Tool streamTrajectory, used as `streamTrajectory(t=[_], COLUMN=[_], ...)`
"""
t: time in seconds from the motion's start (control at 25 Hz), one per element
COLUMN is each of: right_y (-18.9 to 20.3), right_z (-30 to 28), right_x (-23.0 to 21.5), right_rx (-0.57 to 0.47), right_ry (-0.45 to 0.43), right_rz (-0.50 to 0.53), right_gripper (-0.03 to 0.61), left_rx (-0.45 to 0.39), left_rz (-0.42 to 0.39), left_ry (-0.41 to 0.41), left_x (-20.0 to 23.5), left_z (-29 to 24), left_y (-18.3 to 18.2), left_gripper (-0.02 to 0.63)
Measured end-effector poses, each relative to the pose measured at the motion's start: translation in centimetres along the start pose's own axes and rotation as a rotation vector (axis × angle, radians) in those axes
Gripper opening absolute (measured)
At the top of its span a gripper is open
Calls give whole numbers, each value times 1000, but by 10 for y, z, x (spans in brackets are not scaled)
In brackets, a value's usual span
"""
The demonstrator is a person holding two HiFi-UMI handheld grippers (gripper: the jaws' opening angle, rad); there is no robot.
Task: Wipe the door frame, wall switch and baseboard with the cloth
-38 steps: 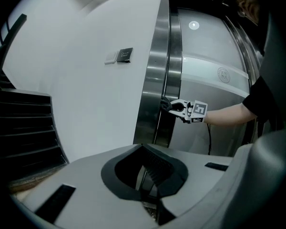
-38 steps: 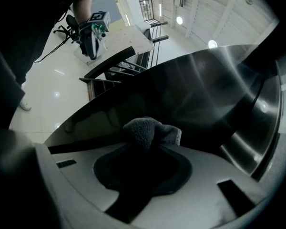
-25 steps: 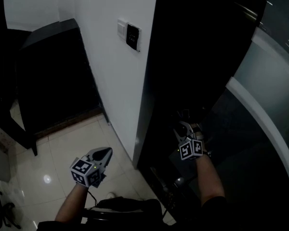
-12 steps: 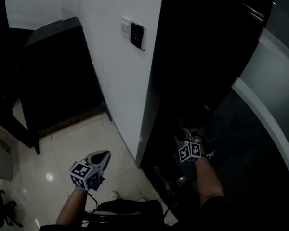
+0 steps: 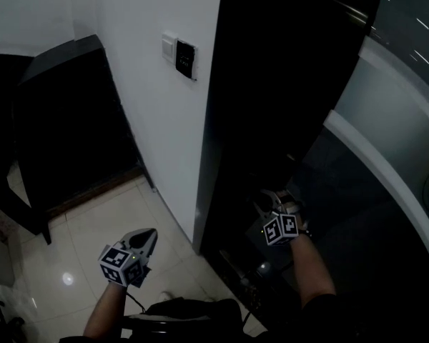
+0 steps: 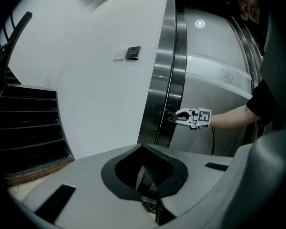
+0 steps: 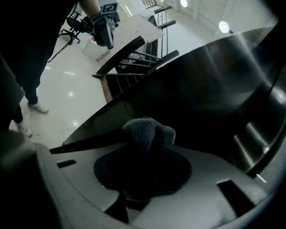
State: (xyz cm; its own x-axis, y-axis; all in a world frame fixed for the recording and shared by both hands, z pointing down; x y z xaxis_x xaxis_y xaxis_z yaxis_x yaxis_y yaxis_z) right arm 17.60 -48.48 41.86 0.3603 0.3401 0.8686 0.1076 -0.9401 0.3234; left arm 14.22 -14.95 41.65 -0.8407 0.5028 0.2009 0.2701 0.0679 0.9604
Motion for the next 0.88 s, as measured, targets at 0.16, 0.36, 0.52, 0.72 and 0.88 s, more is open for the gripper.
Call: streamTrajectory(t=[0.16, 0.36, 0.52, 0.72, 0.88], right_y=[-45, -118, -150, -155, -152], right_z=[62, 129, 146, 123, 106], right_x=[-106, -231, -286, -290, -272], right_rx=[-111, -240, -322, -274, -235], right_ry=[271, 551, 630, 572, 529], right_rz=[22, 141, 171, 188, 235], right_gripper=[84, 84, 84, 84, 84], left_rx=[-37, -103, -150, -188, -167], left_rz=[-13, -37, -43, -32, -38], left_ry=[47, 83, 58, 38, 31], left_x=[-8, -11, 0, 7, 7], left_z=[-10, -16, -8, 0, 7], left_y=[-12, -37, -50, -53, -51], left_gripper=[2, 2, 2, 2, 2])
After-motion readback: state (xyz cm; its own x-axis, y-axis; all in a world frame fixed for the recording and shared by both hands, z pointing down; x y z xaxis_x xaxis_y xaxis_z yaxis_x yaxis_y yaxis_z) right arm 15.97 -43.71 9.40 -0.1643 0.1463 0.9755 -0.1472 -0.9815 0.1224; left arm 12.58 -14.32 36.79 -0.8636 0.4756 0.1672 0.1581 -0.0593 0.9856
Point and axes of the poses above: the fingertips, and each gripper's own axes: z backward along the fingers, x to its left, y out of its underside, the point moved 3 cm from there along z, backward along the fingers, and after that the axes turned 1 degree about x, right-handed, at the moved point
